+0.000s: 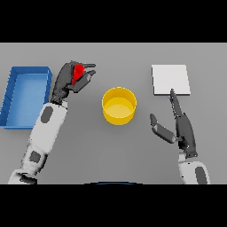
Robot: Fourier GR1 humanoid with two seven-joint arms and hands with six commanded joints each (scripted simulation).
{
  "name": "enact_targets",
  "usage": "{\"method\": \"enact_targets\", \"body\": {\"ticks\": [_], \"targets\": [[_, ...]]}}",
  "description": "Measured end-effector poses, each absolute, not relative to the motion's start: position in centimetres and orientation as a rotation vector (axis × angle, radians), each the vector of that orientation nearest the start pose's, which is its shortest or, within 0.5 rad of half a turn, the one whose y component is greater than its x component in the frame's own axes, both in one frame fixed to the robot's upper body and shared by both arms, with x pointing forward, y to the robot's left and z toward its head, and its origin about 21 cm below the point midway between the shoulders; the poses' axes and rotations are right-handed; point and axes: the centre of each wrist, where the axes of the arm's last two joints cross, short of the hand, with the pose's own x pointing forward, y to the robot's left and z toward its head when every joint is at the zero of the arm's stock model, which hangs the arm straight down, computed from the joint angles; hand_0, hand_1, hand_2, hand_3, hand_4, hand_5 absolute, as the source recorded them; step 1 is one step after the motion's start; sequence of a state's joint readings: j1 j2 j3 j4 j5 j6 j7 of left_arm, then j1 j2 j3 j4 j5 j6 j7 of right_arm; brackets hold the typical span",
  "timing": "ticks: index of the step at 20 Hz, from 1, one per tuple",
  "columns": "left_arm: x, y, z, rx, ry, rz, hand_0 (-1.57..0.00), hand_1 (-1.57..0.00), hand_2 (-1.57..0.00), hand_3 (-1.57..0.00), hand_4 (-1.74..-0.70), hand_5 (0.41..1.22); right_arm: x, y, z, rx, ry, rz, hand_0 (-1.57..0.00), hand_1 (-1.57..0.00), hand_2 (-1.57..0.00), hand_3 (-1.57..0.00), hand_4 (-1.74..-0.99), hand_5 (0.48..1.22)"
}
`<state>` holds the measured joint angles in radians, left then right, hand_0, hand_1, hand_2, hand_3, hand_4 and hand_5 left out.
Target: Pick up the red beaker and tilt it to pour out 1 green nut into yellow bowl. Pick up the yellow bowl and place it on the metallic measuring scale.
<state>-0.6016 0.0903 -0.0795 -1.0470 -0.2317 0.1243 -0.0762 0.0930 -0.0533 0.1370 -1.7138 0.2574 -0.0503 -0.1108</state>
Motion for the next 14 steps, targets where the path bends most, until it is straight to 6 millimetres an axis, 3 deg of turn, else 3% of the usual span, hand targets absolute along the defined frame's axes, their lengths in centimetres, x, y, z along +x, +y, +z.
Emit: {"method": "enact_targets", "body": {"ticks": [3, 7, 14], "targets": [[37.8, 15.9, 5.4, 0.275, -1.678, -0.674, -1.56, -1.56, -1.56, -1.56, -1.73, 1.117, 22.0, -21.0, 1.5, -0.187, -1.728, 0.291, 0.00, 0.00, 0.00, 0.00, -1.243, 0.696], [37.1, 16.8, 5.8, 0.300, -1.674, -0.760, -1.56, -1.56, -1.56, -1.56, -1.73, 1.112, 21.6, -21.0, 1.5, -0.188, -1.731, 0.294, 0.00, 0.00, 0.00, 0.00, -1.248, 0.711], [38.3, 14.0, 8.3, 0.650, -1.596, -1.339, -1.57, -1.57, -1.57, -1.57, -1.74, 1.166, 22.0, -21.2, 1.5, -0.174, -1.708, 0.295, 0.00, 0.00, 0.00, 0.00, -1.269, 0.722]]}}
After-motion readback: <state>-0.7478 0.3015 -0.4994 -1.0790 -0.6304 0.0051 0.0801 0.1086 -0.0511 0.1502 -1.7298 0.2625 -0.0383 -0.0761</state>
